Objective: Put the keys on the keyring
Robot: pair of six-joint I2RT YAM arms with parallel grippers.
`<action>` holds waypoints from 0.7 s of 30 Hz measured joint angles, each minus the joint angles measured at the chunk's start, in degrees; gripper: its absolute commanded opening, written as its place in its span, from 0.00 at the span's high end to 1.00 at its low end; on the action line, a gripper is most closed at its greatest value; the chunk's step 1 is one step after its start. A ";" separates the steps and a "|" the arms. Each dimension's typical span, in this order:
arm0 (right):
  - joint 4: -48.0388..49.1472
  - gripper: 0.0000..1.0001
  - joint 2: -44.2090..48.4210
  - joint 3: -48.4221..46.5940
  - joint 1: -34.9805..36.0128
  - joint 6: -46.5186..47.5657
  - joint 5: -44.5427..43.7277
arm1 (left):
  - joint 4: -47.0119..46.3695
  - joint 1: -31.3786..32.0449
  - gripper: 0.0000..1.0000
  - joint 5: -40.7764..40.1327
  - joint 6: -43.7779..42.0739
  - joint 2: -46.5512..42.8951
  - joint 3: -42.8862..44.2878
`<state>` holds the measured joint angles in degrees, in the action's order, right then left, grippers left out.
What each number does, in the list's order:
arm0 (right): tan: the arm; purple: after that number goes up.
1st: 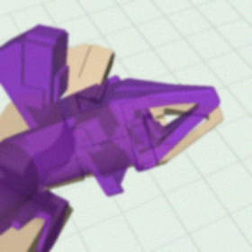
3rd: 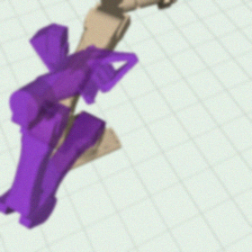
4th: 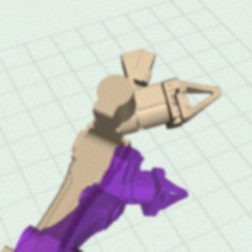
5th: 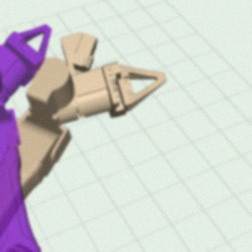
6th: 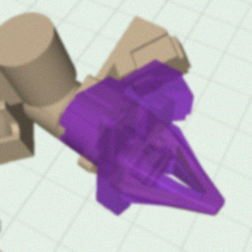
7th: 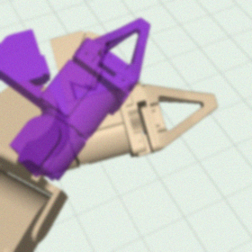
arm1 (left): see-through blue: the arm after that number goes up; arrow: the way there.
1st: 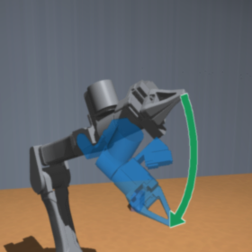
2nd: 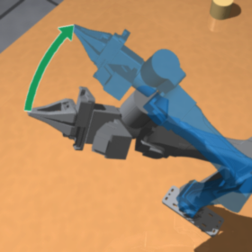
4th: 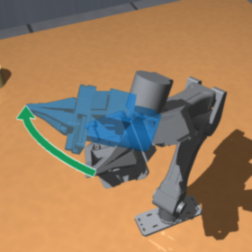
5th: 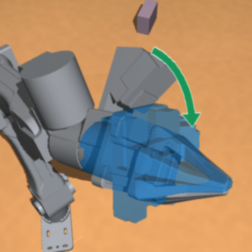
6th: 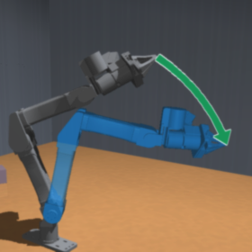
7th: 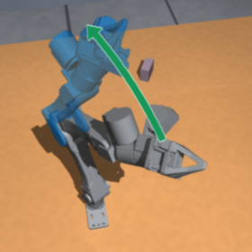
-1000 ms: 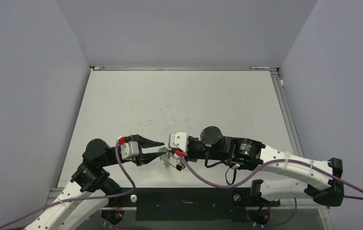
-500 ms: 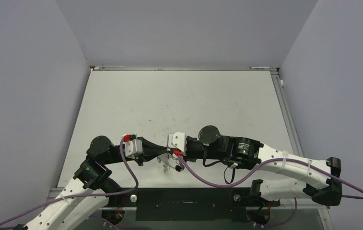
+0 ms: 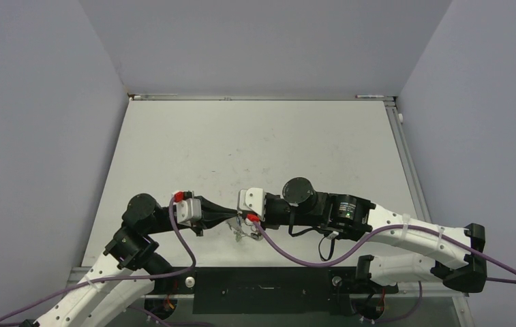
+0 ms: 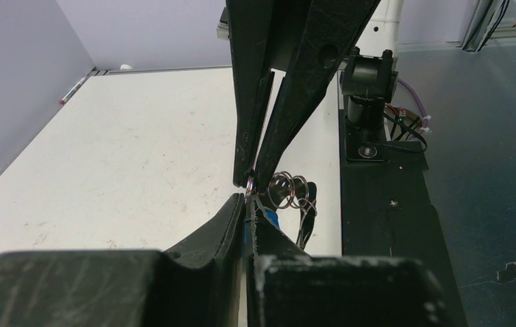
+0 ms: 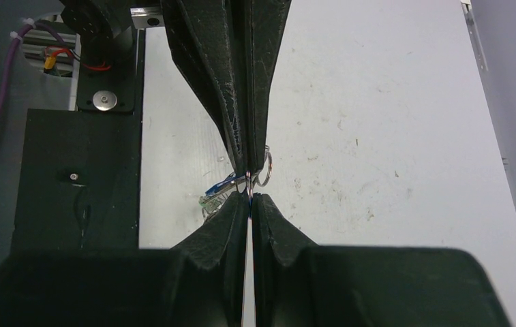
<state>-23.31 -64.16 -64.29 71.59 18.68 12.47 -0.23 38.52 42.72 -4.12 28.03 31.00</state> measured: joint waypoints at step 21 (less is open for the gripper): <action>6.38 0.95 5.84 3.15 0.00 -1.77 -1.31 | 0.46 0.00 0.96 -1.62 -0.83 -1.38 0.02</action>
<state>-16.93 -58.33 -61.14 71.59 16.91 11.16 0.23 38.52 41.10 -4.95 26.65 31.03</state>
